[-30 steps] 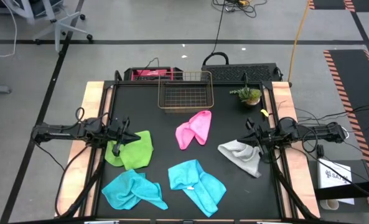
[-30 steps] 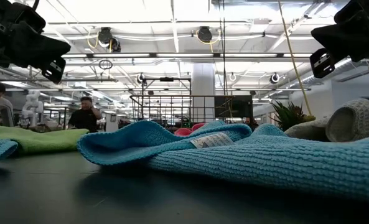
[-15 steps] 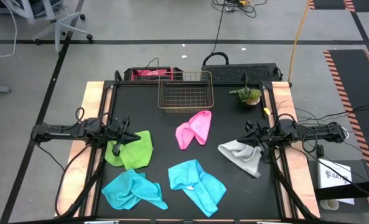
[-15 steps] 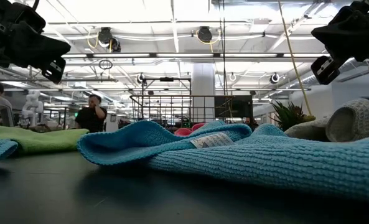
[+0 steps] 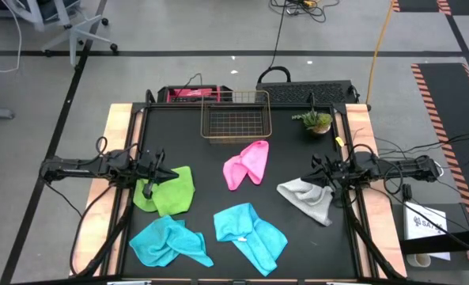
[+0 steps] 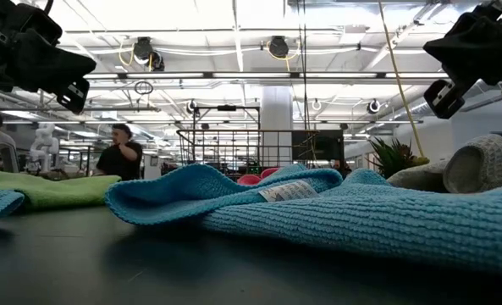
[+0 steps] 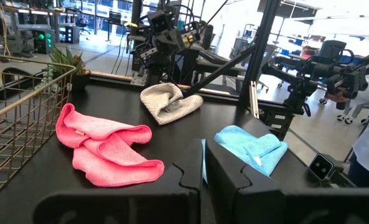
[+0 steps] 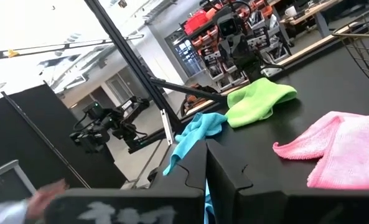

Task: Fold microfiber towels
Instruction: Adjust the gray microfiber cloth

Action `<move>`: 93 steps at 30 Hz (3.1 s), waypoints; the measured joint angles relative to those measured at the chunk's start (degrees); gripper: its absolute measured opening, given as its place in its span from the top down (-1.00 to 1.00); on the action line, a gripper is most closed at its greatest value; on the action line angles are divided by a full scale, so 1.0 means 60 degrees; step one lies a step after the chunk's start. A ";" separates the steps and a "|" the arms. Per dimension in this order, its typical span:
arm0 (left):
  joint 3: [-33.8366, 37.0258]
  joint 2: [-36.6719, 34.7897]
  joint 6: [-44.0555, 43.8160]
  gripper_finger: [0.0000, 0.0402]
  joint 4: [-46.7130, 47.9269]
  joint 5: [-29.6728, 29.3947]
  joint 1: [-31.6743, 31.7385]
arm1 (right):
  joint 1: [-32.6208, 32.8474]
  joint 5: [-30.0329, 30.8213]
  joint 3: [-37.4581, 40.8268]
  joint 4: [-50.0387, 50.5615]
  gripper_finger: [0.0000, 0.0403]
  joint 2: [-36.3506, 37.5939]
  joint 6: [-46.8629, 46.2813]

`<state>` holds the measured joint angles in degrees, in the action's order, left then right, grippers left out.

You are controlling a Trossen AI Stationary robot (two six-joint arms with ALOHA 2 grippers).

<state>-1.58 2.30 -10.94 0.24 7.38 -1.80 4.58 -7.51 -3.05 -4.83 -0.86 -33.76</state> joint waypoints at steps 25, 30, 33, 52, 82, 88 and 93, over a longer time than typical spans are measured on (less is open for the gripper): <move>-0.0001 0.0001 -0.1772 0.90 -0.5574 -0.2558 -0.0001 | 0.0003 0.3458 0.0000 -0.0627 1.00 -0.0006 -0.0476; -0.0004 0.0001 -0.1786 0.90 -0.5631 -0.3341 -0.0001 | 0.0003 0.3534 0.0000 -0.1090 1.00 -0.0007 -0.0214; -0.0001 0.0001 -0.2001 0.90 -0.5395 -0.3575 0.0003 | 0.0003 0.3534 -0.0001 -0.1101 1.00 -0.0011 0.0015; -0.0004 0.0001 -0.1992 0.90 -0.5266 -0.3745 -0.0001 | 0.0003 0.3534 0.0000 -0.1011 1.00 -0.0015 0.0066; -0.4199 0.4830 -0.0013 0.56 -0.5200 -0.1392 -0.0304 | 0.0000 0.4284 -0.0152 -0.4418 0.61 -0.1569 0.0333; -0.7437 0.7018 0.1152 0.46 -0.0081 -0.1667 -0.0347 | 0.0003 0.3440 -0.2450 -0.3957 0.51 -0.3393 0.1563; -0.9112 0.8049 0.0234 0.46 0.3386 -0.3364 -0.0341 | 0.0003 0.2974 -0.6093 0.0615 0.50 -0.5613 0.2251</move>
<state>-56.25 50.60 -9.54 20.55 -12.81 -3.84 4.60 10.33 -39.61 -1.14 -34.54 -20.25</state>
